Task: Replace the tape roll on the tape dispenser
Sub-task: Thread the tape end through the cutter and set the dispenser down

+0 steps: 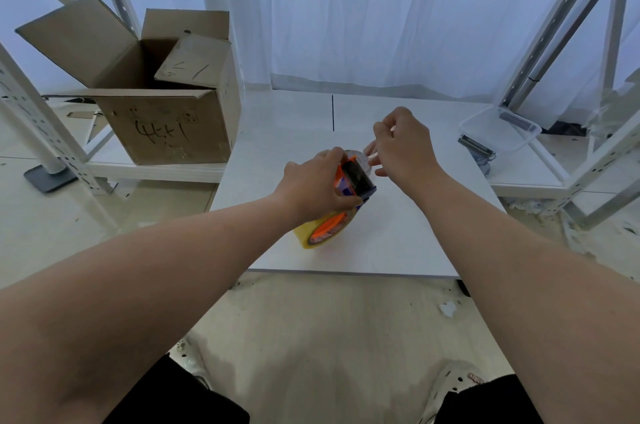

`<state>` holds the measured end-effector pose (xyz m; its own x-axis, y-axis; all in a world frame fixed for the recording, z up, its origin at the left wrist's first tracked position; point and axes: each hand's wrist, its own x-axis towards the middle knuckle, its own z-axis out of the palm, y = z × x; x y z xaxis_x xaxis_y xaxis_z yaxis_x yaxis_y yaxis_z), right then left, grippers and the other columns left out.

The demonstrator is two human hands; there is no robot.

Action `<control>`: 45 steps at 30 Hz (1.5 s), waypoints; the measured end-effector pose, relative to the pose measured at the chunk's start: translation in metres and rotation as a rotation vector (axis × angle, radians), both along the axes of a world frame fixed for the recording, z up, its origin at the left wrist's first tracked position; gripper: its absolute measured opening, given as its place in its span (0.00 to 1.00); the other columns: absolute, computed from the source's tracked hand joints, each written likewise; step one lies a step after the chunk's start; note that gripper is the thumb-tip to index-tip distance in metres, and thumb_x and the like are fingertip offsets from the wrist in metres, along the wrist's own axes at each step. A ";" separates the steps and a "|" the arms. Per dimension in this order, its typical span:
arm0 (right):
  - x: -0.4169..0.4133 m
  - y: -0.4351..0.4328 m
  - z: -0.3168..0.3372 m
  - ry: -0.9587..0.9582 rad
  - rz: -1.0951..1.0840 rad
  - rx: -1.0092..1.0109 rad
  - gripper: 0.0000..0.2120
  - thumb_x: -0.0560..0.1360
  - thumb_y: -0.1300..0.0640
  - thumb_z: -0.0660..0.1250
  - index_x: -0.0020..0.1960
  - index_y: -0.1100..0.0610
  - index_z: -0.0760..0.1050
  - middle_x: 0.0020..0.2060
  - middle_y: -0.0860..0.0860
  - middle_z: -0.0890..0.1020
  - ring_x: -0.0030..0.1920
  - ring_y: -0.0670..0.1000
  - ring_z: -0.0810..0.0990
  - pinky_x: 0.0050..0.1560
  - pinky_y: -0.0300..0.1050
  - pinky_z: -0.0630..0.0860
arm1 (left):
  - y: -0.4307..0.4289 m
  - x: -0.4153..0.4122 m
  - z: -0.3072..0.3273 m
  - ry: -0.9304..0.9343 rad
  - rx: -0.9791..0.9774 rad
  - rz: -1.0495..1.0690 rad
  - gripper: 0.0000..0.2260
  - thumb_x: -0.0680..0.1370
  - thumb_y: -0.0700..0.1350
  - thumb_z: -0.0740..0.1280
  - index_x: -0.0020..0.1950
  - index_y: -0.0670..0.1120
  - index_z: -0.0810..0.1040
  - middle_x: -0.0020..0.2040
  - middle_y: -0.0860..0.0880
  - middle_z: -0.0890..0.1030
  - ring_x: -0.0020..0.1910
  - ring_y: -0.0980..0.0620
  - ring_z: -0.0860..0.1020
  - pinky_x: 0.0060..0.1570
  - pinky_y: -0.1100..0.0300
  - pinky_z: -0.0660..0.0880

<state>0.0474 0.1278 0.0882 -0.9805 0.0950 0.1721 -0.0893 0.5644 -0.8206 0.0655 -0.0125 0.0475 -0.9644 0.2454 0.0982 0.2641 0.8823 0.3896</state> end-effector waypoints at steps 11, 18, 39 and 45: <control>0.001 0.009 0.010 -0.317 0.038 -0.231 0.06 0.81 0.57 0.54 0.54 0.56 0.67 0.51 0.63 0.80 0.43 0.62 0.85 0.43 0.52 0.83 | -0.006 -0.007 -0.002 -0.057 0.114 0.051 0.32 0.67 0.65 0.70 0.64 0.50 0.67 0.58 0.51 0.76 0.49 0.51 0.75 0.53 0.47 0.77; 0.004 0.006 0.013 -0.010 0.085 -0.023 0.03 0.78 0.60 0.63 0.46 0.60 0.72 0.38 0.59 0.83 0.37 0.59 0.84 0.40 0.49 0.83 | -0.010 -0.011 -0.006 -0.063 0.113 0.092 0.32 0.67 0.64 0.70 0.64 0.50 0.66 0.57 0.49 0.77 0.49 0.49 0.77 0.51 0.48 0.78; -0.001 -0.006 0.013 -0.143 0.026 -0.252 0.03 0.79 0.61 0.57 0.48 0.61 0.69 0.40 0.58 0.81 0.33 0.54 0.82 0.36 0.46 0.82 | -0.008 0.002 -0.001 -0.071 0.245 0.058 0.28 0.67 0.59 0.73 0.58 0.49 0.66 0.52 0.50 0.72 0.46 0.50 0.76 0.40 0.60 0.75; 0.001 -0.005 0.012 -0.139 0.008 -0.265 0.02 0.79 0.62 0.57 0.49 0.60 0.68 0.40 0.58 0.81 0.37 0.56 0.83 0.34 0.44 0.82 | -0.006 0.003 -0.001 -0.077 0.231 0.050 0.28 0.67 0.59 0.73 0.59 0.48 0.65 0.52 0.51 0.72 0.45 0.51 0.75 0.39 0.60 0.75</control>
